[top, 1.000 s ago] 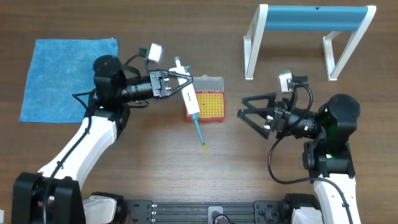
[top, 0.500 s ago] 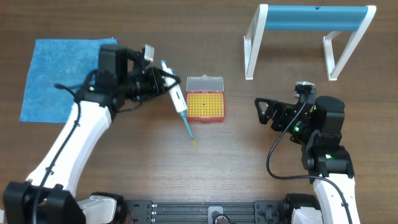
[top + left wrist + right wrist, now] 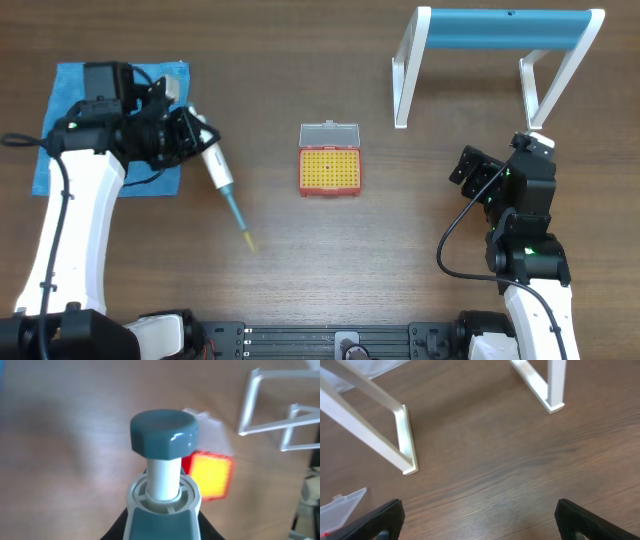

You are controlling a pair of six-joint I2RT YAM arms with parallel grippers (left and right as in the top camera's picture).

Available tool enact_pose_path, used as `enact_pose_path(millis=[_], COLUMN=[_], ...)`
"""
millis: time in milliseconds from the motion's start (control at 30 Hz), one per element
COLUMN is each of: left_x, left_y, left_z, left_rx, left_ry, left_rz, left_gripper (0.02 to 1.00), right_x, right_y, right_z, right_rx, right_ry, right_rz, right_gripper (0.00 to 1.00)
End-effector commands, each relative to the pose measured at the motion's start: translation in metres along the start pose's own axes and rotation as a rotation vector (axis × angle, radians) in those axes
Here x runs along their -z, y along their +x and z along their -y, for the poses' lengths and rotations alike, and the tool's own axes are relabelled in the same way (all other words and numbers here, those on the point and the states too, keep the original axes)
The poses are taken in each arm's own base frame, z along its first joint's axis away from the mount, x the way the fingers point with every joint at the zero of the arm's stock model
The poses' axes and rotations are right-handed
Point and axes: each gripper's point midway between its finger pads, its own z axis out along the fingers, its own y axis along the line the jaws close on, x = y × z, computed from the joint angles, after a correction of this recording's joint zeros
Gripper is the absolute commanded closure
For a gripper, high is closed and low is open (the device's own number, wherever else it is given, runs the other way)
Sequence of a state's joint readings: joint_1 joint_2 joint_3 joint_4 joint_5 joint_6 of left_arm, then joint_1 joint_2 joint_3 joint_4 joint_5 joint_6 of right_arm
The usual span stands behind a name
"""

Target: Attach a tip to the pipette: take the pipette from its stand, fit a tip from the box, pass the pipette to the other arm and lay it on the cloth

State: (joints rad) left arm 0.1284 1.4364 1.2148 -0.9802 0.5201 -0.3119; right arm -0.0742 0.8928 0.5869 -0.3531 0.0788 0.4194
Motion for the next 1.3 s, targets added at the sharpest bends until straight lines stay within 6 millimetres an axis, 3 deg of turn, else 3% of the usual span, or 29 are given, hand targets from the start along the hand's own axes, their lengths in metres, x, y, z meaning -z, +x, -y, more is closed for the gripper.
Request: enact_pose_path(millis=[33, 233, 333, 467, 733, 1000, 1300], left_x=[0.015, 0.032, 0.043, 0.044, 0.040, 0.047, 0.031], left_y=[0.001, -0.005, -0.023, -0.047, -0.067, -0.096, -0.137], left_z=[-0.021, -0.038, -0.048, -0.056, -0.092, -0.147, -0.213], left_rx=[-0.037, -0.049, -0.053, -0.060, -0.042, -0.016, -0.152], left_ry=[-0.095, -0.185, -0.270, -0.342, -0.490, -0.593, -0.781], left_rz=[-0.004, -0.037, -0.076, -0.140, -0.200, -0.263, -0.282], left_gripper=[0.993, 0.993, 0.993, 0.991, 0.993, 0.993, 0.991], right_x=[0.005, 0.005, 0.005, 0.005, 0.005, 0.005, 0.005], right_y=[-0.014, -0.014, -0.014, -0.014, -0.014, -0.014, -0.014], right_z=[0.004, 0.005, 0.005, 0.005, 0.005, 0.005, 0.005], right_rx=[0.009, 0.009, 0.009, 0.009, 0.009, 0.009, 0.009], right_ry=[0.035, 0.035, 0.035, 0.035, 0.035, 0.035, 0.035], right_rz=[0.045, 0.043, 0.043, 0.043, 0.043, 0.043, 0.043], right_gripper=[0.027, 0.029, 0.027, 0.029, 0.027, 0.027, 0.027])
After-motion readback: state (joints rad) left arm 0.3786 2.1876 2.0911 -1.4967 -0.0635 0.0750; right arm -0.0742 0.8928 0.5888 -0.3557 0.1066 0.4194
